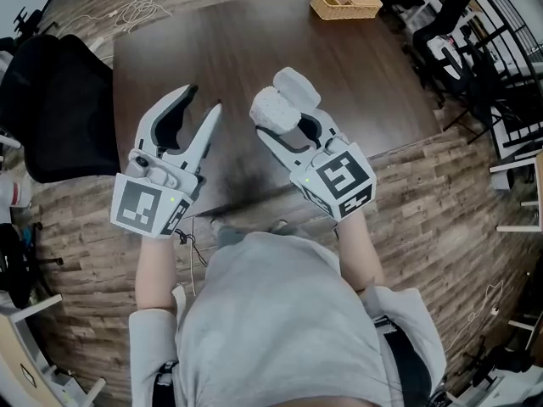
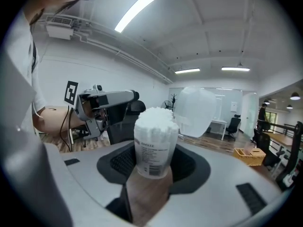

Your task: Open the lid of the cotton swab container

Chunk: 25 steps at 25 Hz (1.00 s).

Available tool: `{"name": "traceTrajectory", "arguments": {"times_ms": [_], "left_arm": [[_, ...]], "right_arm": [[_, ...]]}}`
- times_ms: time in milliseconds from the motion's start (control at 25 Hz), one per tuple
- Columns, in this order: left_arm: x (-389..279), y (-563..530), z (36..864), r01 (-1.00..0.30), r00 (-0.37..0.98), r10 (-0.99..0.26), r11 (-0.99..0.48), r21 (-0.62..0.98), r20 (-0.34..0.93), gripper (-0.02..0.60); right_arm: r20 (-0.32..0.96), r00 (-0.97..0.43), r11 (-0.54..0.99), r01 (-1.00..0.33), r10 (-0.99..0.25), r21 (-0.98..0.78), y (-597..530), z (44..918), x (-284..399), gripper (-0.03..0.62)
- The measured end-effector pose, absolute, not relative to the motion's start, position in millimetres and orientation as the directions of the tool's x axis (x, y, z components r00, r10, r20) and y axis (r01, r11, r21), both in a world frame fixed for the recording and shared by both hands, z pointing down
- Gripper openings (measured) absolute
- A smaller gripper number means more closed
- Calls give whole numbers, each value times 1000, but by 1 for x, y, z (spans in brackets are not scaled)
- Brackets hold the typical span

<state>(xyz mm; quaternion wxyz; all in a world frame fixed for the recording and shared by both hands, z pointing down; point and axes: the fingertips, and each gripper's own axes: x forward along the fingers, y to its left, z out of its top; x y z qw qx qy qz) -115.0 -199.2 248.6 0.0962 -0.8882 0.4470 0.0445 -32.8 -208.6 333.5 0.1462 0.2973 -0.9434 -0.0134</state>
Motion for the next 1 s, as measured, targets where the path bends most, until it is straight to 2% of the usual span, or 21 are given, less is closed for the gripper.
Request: {"name": "traceTrajectory", "arguments": {"times_ms": [240,1000], "left_arm": [[-128,-195,251,-869,494,-852,-485,-98,-173,71],[-122,-171,286,-959,280,-953,-271,-87,-118,60]], "right_arm": [[232,-759,792,-598,-608,117,-213,326,-26,193],[177,-742,762,-639,-647,108,-208,317,6,193]]}}
